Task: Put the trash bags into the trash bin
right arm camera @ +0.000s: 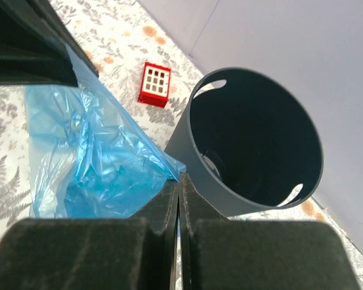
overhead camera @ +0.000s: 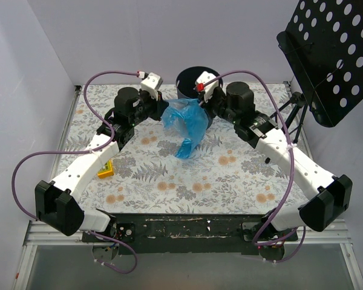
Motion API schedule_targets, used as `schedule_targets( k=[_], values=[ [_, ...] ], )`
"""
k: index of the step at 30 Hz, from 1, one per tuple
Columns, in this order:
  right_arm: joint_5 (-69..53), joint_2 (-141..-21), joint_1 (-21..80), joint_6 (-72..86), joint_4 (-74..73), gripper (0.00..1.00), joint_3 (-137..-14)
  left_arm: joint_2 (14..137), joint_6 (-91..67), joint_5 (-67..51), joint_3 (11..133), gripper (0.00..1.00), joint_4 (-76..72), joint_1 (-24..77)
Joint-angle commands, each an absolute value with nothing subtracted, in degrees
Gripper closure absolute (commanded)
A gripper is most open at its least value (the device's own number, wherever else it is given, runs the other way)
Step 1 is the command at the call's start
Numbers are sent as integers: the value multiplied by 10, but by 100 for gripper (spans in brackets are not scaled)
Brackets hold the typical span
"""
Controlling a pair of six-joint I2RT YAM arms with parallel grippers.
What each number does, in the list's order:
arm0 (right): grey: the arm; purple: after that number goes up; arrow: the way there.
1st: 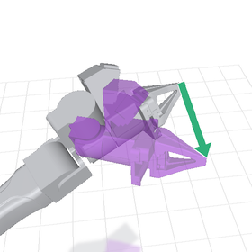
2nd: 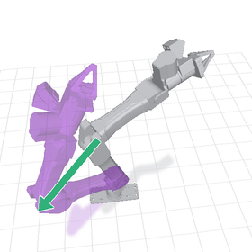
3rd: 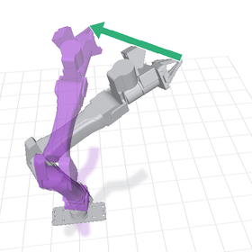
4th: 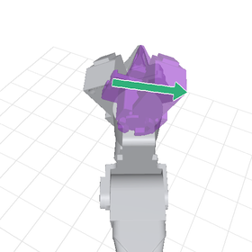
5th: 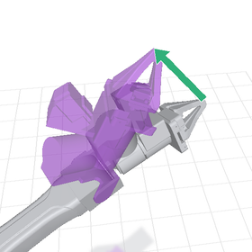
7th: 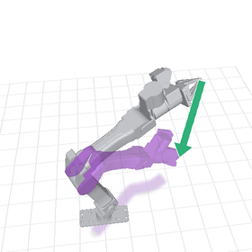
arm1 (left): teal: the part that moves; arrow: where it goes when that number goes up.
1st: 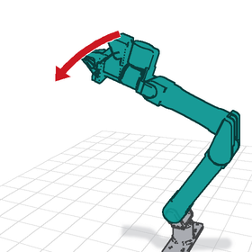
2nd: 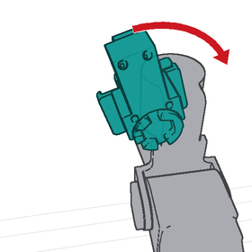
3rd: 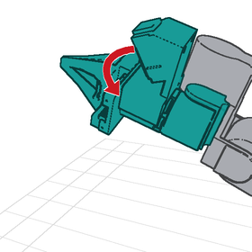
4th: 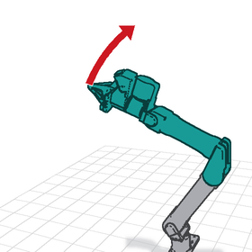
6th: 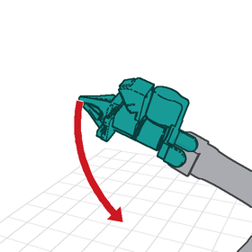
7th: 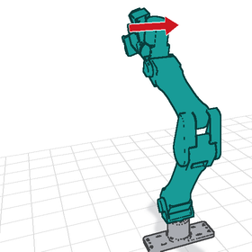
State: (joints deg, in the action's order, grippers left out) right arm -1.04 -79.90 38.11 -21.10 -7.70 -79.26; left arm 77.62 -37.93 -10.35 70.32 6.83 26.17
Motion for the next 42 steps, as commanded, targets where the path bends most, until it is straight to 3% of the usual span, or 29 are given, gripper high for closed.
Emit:
schedule_targets(
  k=[1,9,10,14,17,20,32,42],
  values=[
    [-81,-759,326,-188,-97,99,-789,766,-360,-62,698,100,93,243],
    [-222,-751,308,-165,-137,99,-804,752,-373,-155,680,100,69,243],
    [-225,-751,308,-163,-140,95,-804,751,-375,-169,681,100,68,243],
    [-202,-765,316,-142,-125,45,-807,757,-398,-218,698,100,69,243],
    [-206,-799,344,-141,-115,31,-837,765,-401,-238,711,100,78,243],
    [-205,-834,381,-140,-107,23,-870,773,-398,-230,723,100,90,243],
    [-4,-914,470,-177,-46,25,-911,759,-373,-228,732,100,110,243],
    [-31,-891,459,-249,-66,25,-908,745,-325,-228,716,100,112,243]
  ],
)
